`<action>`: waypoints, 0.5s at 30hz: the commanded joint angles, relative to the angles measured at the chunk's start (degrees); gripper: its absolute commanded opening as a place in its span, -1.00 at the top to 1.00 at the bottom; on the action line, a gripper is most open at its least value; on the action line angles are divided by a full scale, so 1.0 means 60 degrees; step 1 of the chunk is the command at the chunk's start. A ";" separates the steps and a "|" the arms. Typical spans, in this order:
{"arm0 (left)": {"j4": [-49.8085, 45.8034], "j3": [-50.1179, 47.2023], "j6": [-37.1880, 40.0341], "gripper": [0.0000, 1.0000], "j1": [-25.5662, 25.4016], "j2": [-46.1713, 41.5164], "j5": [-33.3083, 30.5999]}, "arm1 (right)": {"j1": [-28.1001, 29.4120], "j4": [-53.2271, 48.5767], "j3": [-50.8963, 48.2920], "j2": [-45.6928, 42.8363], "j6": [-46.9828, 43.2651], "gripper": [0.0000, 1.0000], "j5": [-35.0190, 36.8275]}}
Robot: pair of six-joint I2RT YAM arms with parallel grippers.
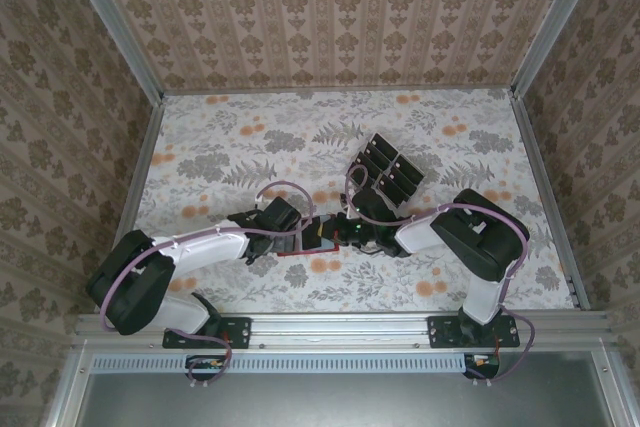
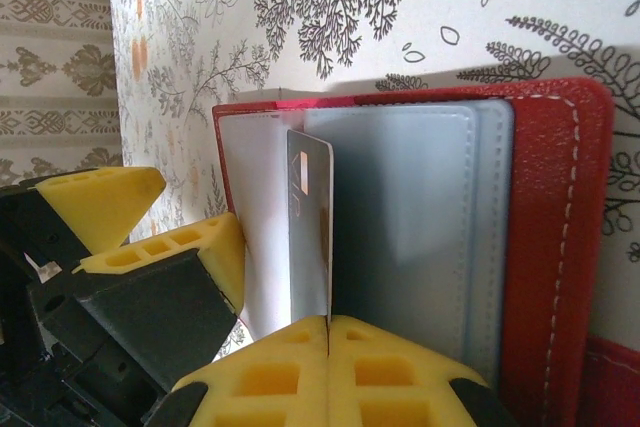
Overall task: Put the credit cards into the card holder
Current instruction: Insert the credit card into the card slot.
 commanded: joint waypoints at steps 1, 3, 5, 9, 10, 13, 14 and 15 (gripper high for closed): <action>-0.0489 -0.0247 -0.0195 -0.96 0.0013 0.0032 -0.0164 | 0.0014 0.0060 -0.0150 0.0137 0.0025 1.00 -0.0179; -0.0477 -0.0235 -0.0185 -0.96 0.0010 0.0058 -0.0179 | 0.0023 0.0111 -0.0140 0.0168 0.0036 1.00 -0.0205; -0.0523 -0.0205 -0.0198 -0.96 0.0010 0.0104 -0.0179 | 0.0020 0.0118 -0.0120 0.0199 0.0036 1.00 -0.0222; -0.0594 -0.0199 -0.0308 -0.96 0.0020 0.0148 -0.0230 | 0.0023 0.0177 -0.0034 0.0338 0.0017 1.00 -0.0323; -0.0639 -0.0171 -0.0337 -0.96 0.0011 0.0183 -0.0251 | 0.0023 0.0191 -0.0004 0.0376 -0.0006 1.00 -0.0353; -0.0685 -0.0149 -0.0422 -0.96 0.0009 0.0222 -0.0282 | 0.0023 0.0220 0.0070 0.0483 -0.0009 1.00 -0.0430; -0.0708 -0.0146 -0.0459 -0.96 0.0021 0.0226 -0.0307 | 0.0022 0.0221 0.0098 0.0502 -0.0021 1.00 -0.0440; -0.0767 -0.0125 -0.0505 -0.96 0.0010 0.0236 -0.0350 | 0.0016 0.0220 0.0122 0.0538 -0.0026 1.00 -0.0457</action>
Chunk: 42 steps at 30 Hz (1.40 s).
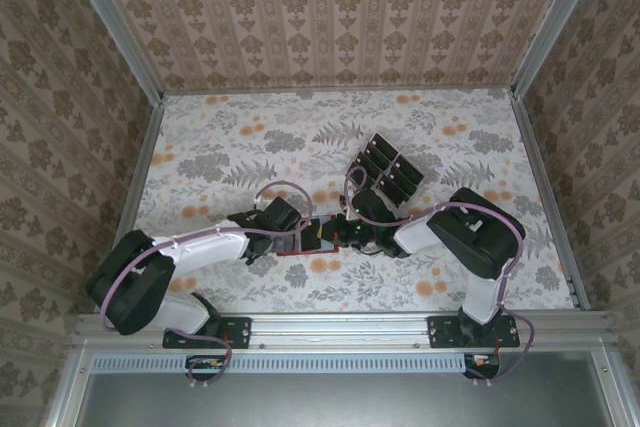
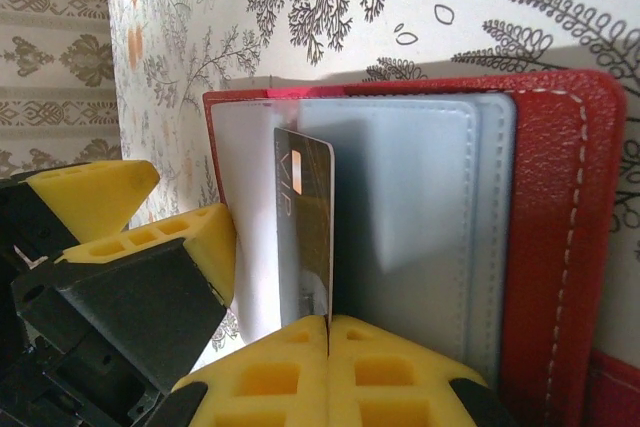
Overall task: Put the credit cards into the card holder
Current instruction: Insert the credit card into the card slot.
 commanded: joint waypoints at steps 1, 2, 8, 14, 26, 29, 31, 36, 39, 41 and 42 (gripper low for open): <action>-0.0754 -0.0096 -0.0309 -0.96 0.0010 0.0247 -0.0342 | 0.0023 -0.0019 0.0133 0.0287 -0.0041 1.00 -0.0248; -0.0820 -0.0077 -0.0367 -0.96 0.0005 0.0262 -0.0385 | 0.0017 -0.0019 0.0155 0.0314 -0.0045 1.00 -0.0252; -0.1210 0.0058 -0.0641 -0.96 0.0001 0.0310 -0.0693 | 0.0009 -0.0051 0.0192 0.0370 -0.0069 1.00 -0.0227; -0.1439 0.0128 -0.0785 -0.97 0.0004 0.0275 -0.0893 | -0.0035 -0.0078 0.0192 0.0341 -0.0084 1.00 -0.0125; -0.1416 0.0009 -0.0924 -0.97 -0.0013 0.0394 -0.0864 | -0.0096 -0.0021 0.0336 0.0480 -0.0092 1.00 -0.0084; -0.1396 0.0014 -0.0925 -0.97 -0.0034 0.0382 -0.0864 | -0.0094 0.0066 0.0338 0.0501 -0.0106 1.00 -0.0113; -0.1414 0.0015 -0.0917 -0.97 -0.0031 0.0393 -0.0868 | -0.0094 0.0097 0.0338 0.0523 -0.0111 1.00 -0.0084; -0.1410 0.0025 -0.0918 -0.97 -0.0027 0.0402 -0.0875 | -0.0146 0.0169 0.0349 0.0530 -0.0064 1.00 -0.0033; -0.1438 0.0044 -0.0910 -0.97 -0.0050 0.0423 -0.0864 | -0.0156 0.0200 0.0393 0.0580 -0.0059 1.00 -0.0019; -0.1454 0.0044 -0.0910 -0.97 -0.0060 0.0422 -0.0864 | -0.0167 0.0229 0.0386 0.0592 -0.0042 1.00 0.0024; -0.1454 0.0043 -0.0905 -0.97 -0.0072 0.0421 -0.0864 | -0.0182 0.0242 0.0392 0.0618 -0.0042 1.00 0.0041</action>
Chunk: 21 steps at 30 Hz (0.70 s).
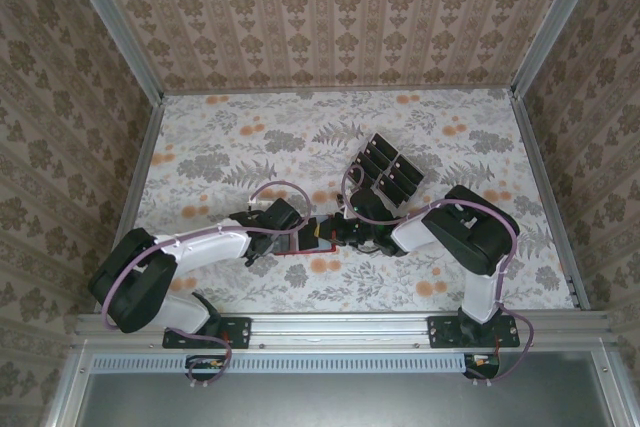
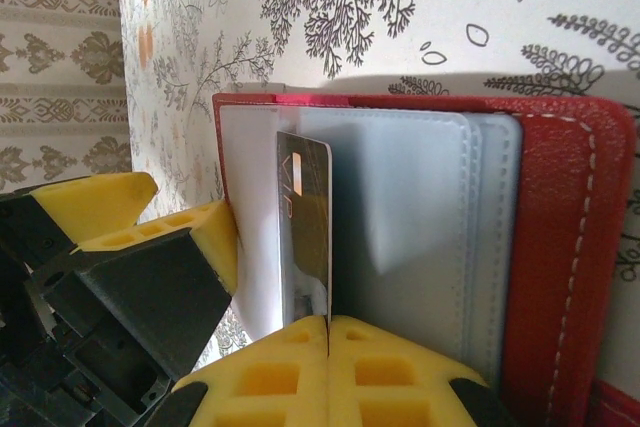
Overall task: Put the credit cards into the card holder
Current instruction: Insert the credit card into the card slot.
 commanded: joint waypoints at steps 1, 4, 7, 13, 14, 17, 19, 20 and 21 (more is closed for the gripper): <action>-0.0781 -0.0087 -0.0109 -0.97 -0.0025 0.0276 -0.0201 | -0.0130 -0.0015 0.0167 0.0301 -0.0025 1.00 0.0215; -0.0756 -0.0090 -0.0102 -0.97 -0.0030 0.0281 -0.0201 | -0.0131 0.0073 0.0225 0.0408 0.0023 1.00 0.0141; -0.0751 -0.0091 -0.0109 -0.97 -0.0044 0.0304 -0.0201 | -0.0123 0.0135 0.0255 0.0515 0.0060 1.00 0.0081; -0.0737 -0.0076 -0.0080 -0.97 -0.0046 0.0334 -0.0191 | -0.0118 0.0313 0.0143 0.0518 0.0170 1.00 -0.0132; -0.0736 -0.0080 -0.0080 -0.97 -0.0046 0.0336 -0.0186 | -0.0109 0.0304 0.0103 0.0484 0.0172 1.00 -0.0150; -0.0722 -0.0074 -0.0073 -0.97 -0.0033 0.0366 -0.0186 | -0.0109 0.0334 -0.0044 0.0404 0.0164 1.00 -0.0232; -0.0721 -0.0073 -0.0073 -0.97 -0.0046 0.0379 -0.0186 | -0.0109 0.0356 -0.0153 0.0331 0.0172 1.00 -0.0257; -0.0721 -0.0067 -0.0078 -0.97 -0.0034 0.0380 -0.0186 | -0.0109 0.0352 -0.0189 0.0289 0.0168 1.00 -0.0253; -0.0724 -0.0070 -0.0092 -0.97 -0.0046 0.0380 -0.0190 | -0.0110 0.0357 -0.0221 0.0270 0.0172 1.00 -0.0253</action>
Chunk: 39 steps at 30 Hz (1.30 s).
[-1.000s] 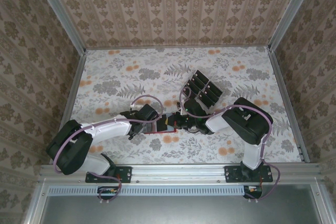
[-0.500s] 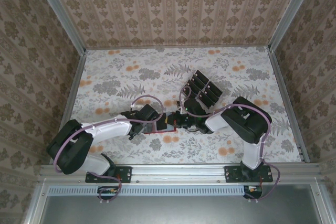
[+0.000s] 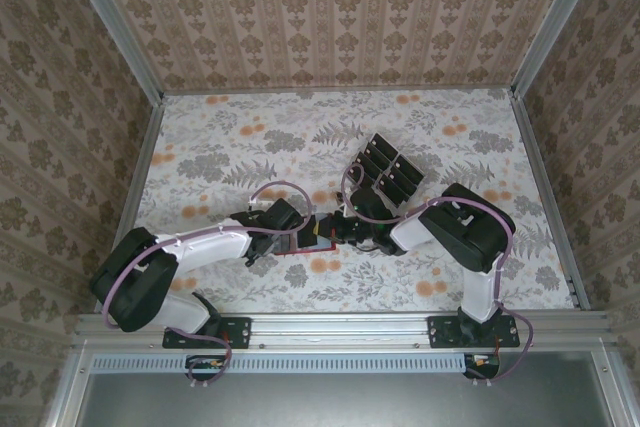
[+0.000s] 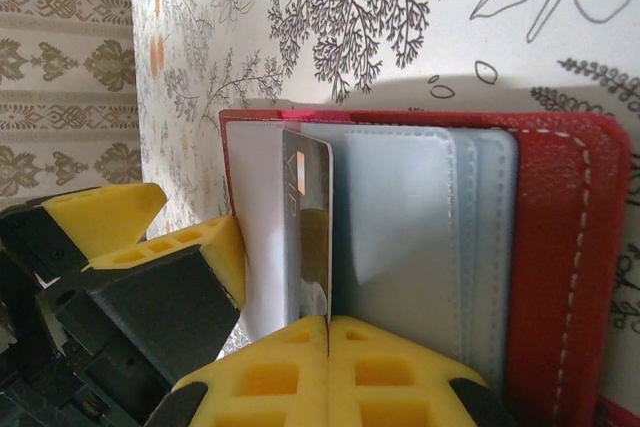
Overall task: Put the credit cards into the card holder
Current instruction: Insert the credit card into the card slot.
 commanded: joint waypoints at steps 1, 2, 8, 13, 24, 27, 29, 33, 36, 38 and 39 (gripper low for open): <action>-0.0723 -0.0094 -0.0063 -0.97 -0.0023 0.0307 -0.0121 | -0.0036 -0.0132 -0.0296 -0.0014 0.0094 1.00 -0.0151; -0.0726 -0.0096 -0.0064 -0.97 -0.0017 0.0304 -0.0121 | -0.0036 -0.0120 -0.0327 -0.0030 0.0100 1.00 -0.0148; -0.0729 -0.0098 -0.0076 -0.97 -0.0031 0.0321 -0.0135 | -0.0021 -0.0097 -0.0389 -0.0045 0.0115 1.00 -0.0147; -0.0729 -0.0094 -0.0094 -0.97 -0.0046 0.0348 -0.0141 | 0.0019 -0.0081 -0.0364 -0.0023 0.0127 1.00 -0.0191; -0.0714 -0.0095 -0.0103 -0.97 -0.0054 0.0409 -0.0150 | 0.0140 -0.0082 -0.0020 0.0212 0.0182 1.00 -0.0279; -0.0714 -0.0095 -0.0117 -0.97 -0.0068 0.0402 -0.0145 | 0.0168 -0.0064 0.0050 0.0263 0.0205 1.00 -0.0301; -0.0710 -0.0095 -0.0112 -0.97 -0.0068 0.0410 -0.0135 | 0.0176 -0.0039 0.0079 0.0296 0.0224 1.00 -0.0317; -0.0714 -0.0096 -0.0112 -0.97 -0.0077 0.0423 -0.0136 | 0.0209 -0.0031 0.0174 0.0371 0.0231 1.00 -0.0368; -0.0714 -0.0113 -0.0148 -0.97 -0.0088 0.0432 -0.0135 | 0.0251 -0.0043 0.0282 0.0447 0.0257 1.00 -0.0382; -0.0712 -0.0108 -0.0145 -0.97 -0.0097 0.0436 -0.0134 | 0.0286 -0.0038 0.0335 0.0493 0.0247 1.00 -0.0386; -0.0713 -0.0100 -0.0164 -0.97 -0.0093 0.0439 -0.0137 | 0.0297 -0.0042 0.0343 0.0491 0.0270 1.00 -0.0382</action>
